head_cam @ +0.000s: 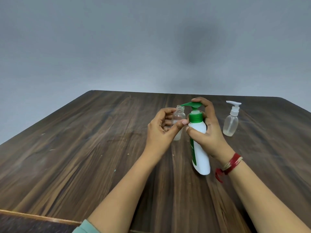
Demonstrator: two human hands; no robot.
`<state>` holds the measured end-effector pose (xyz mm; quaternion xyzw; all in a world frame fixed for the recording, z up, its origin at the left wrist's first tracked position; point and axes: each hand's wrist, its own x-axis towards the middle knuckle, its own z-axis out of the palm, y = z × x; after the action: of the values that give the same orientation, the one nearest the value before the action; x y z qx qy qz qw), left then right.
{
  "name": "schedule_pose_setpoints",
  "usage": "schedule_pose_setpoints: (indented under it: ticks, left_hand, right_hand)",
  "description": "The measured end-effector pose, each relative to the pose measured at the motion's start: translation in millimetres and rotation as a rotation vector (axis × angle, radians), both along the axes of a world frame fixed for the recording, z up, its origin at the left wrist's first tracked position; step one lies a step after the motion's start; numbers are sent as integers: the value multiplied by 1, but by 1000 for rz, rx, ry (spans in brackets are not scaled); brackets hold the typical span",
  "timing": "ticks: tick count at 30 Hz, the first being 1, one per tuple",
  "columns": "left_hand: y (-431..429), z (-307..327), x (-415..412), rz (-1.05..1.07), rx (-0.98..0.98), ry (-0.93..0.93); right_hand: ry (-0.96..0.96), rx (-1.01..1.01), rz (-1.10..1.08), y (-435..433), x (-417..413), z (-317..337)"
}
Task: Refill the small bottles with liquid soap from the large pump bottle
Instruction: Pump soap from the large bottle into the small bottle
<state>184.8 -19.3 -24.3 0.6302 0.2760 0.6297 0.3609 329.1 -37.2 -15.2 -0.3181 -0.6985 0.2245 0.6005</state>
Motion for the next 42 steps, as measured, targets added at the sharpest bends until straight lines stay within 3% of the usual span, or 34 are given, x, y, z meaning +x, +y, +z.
schedule_pose_setpoints:
  ticks: [42]
  left_hand:
    - [10,-3,-2,-140,-41,-19]
  right_hand:
    - [-6,11,-7,2,0,1]
